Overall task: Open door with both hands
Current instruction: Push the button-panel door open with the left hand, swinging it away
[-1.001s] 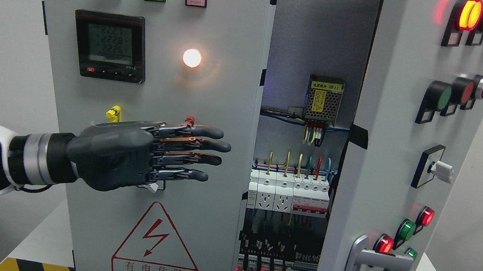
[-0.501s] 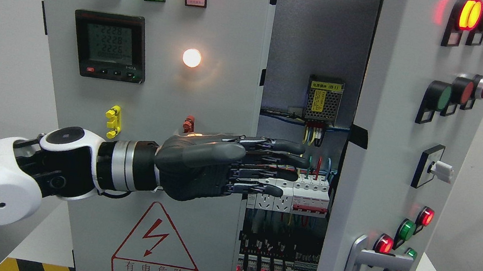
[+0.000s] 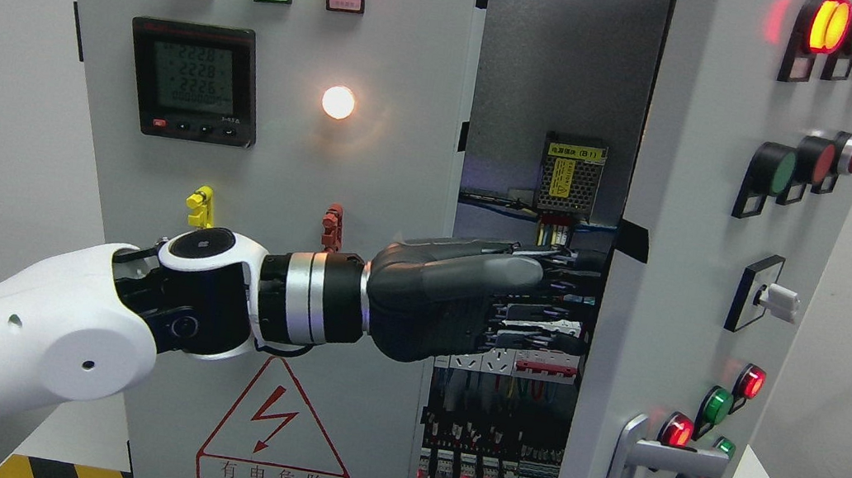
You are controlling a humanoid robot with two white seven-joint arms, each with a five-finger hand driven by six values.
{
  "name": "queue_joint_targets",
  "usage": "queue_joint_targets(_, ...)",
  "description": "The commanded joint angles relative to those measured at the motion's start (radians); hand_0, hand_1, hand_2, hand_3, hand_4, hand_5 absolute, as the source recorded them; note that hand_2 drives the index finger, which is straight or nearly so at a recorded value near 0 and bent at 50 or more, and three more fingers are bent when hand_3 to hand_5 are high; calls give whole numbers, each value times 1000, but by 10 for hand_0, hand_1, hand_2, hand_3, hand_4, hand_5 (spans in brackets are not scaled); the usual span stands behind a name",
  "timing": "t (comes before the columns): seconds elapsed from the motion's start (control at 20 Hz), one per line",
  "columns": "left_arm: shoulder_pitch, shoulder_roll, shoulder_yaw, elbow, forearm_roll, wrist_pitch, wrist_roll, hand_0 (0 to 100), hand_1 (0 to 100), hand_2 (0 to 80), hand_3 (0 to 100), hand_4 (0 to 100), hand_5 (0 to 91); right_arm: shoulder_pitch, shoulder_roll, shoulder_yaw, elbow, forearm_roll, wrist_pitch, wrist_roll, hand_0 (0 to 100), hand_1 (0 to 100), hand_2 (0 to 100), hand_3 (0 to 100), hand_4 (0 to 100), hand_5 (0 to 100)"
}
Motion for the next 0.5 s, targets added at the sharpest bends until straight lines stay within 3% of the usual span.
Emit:
queue_joint_targets(0.0,0,-136,41,5,-2,2,42,120,556,0,0,0,0,0,0,1,0,0,-1,0,61,139,0,0,0,0)
queue_joint_targets(0.25,-3,-183,41,0,-3,2,102,120,556,0,0,0,0,0,0,-1,0,0,-1,0,61,140,0,0,0,0)
queue_joint_targets(0.45,-2,-231,41,0,-49,0,138,120,556,0,0,0,0,0,0,1,0,0,-1,0,61,140,0,0,0,0)
